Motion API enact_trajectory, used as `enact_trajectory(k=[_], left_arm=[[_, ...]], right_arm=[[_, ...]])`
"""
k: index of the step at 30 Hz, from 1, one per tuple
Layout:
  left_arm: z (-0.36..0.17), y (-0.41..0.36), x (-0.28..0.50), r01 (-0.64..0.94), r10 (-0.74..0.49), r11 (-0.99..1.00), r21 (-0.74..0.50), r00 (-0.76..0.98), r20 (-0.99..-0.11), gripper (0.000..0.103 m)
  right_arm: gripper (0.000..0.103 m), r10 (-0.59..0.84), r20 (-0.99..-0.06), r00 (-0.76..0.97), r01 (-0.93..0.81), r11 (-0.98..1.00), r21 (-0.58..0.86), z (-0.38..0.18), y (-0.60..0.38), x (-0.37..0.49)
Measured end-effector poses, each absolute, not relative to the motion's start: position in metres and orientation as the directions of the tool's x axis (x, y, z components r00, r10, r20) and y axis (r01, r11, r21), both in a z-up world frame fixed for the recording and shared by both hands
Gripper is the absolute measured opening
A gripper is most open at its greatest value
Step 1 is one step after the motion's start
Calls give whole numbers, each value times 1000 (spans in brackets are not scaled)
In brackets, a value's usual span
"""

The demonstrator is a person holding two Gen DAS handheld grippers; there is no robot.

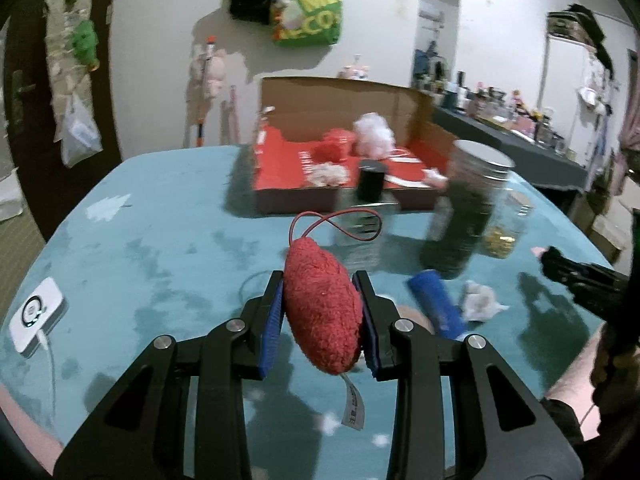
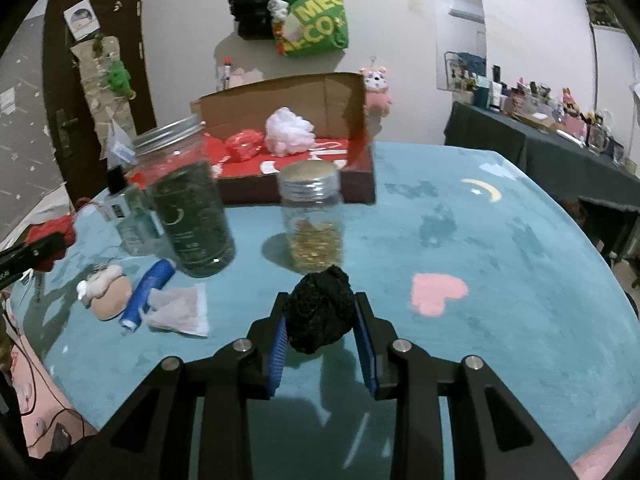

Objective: Organize soft objects
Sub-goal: 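Lift and carry the red sponge and black pom-pom into the box with both grippers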

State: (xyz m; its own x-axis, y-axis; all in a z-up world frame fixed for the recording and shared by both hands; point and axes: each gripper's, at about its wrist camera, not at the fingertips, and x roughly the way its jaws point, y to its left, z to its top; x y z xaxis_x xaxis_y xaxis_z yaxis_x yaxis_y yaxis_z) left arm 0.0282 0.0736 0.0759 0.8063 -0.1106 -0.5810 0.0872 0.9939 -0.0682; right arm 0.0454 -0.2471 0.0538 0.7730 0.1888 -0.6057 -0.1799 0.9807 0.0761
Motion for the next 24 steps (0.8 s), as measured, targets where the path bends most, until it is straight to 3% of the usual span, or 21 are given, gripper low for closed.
enact_trajectory(k=[10,24], left_arm=[[69,98,72,64,-79,997,-47,778,-624,32],[74,106,135,190,-199,978,-87,729,-655,32]], right_arm=[[33,158,-654,740,-124,987,99,56,-278,76],[33,276,-694,665,-200,961,191,71,-299,143]])
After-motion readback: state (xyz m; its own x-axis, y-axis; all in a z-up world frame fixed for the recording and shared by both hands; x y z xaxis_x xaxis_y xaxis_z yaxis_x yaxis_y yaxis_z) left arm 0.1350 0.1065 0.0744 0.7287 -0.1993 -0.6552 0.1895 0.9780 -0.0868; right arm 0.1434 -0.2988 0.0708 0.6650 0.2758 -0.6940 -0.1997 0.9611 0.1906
